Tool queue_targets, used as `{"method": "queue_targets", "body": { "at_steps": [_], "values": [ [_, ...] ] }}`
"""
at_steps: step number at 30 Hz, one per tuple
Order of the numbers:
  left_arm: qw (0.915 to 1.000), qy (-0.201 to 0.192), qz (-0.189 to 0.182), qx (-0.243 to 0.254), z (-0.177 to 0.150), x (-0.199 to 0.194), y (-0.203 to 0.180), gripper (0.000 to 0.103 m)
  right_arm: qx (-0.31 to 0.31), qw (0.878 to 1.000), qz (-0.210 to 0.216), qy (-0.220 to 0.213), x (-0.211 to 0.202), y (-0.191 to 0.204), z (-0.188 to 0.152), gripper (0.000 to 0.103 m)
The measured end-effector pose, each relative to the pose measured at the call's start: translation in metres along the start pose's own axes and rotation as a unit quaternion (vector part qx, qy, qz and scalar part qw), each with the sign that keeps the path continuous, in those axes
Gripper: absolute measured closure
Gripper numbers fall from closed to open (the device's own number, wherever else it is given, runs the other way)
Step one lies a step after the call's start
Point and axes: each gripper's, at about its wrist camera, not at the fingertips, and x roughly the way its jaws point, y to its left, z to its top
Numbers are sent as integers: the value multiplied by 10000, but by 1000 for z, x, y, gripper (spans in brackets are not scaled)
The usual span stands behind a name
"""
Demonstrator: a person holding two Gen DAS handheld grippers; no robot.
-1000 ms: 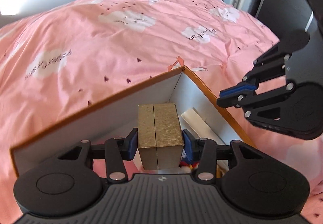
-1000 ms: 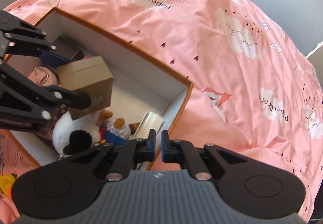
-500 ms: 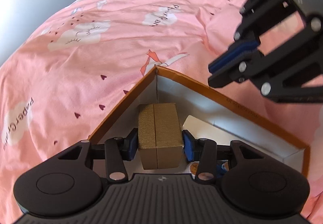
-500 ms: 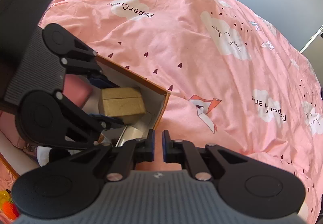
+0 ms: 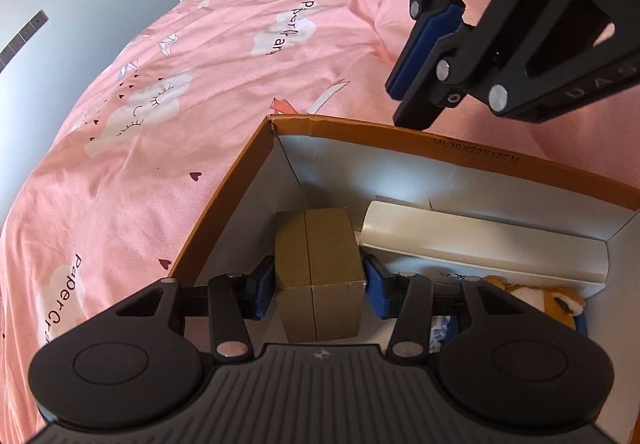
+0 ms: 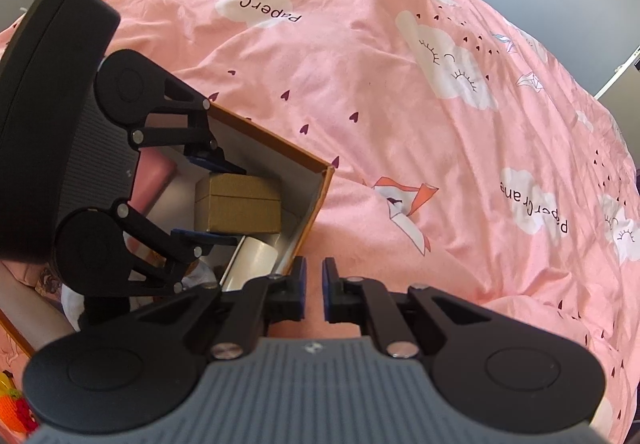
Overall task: Organize objects
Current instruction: 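Withdraw both grippers up and away from the orange box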
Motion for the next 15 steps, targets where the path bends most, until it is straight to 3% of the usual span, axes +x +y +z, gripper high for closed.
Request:
{"method": "queue_targets", "body": {
  "at_steps": [5, 12, 15],
  "values": [
    [9996, 127, 224, -70, -2, -3, -3, 30, 11, 10000, -81, 44, -1, 0, -3, 85],
    [9953, 192, 550, -769, -8, -23, 6, 25, -56, 9999, -120, -20, -9, 4, -6, 82],
    [9908, 323, 471, -1225, -11, -36, 14, 24, -62, 9999, -133, 3, -10, 5, -7, 81]
  ]
}}
